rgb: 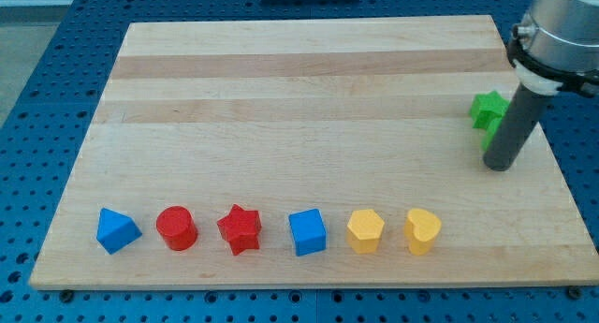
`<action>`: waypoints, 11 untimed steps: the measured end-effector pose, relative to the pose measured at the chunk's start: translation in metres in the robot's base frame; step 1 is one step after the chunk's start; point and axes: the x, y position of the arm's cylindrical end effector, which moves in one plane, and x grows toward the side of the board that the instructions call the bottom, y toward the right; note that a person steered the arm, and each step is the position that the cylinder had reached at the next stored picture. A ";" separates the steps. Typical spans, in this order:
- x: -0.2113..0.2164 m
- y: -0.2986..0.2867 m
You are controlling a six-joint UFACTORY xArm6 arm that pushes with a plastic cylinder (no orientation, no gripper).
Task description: Move the yellow heart right to the green star
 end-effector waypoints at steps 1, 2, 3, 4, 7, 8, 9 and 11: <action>-0.001 0.007; -0.001 0.007; 0.048 0.004; 0.105 -0.021; 0.124 -0.119; 0.104 -0.119; 0.084 -0.123; 0.049 -0.123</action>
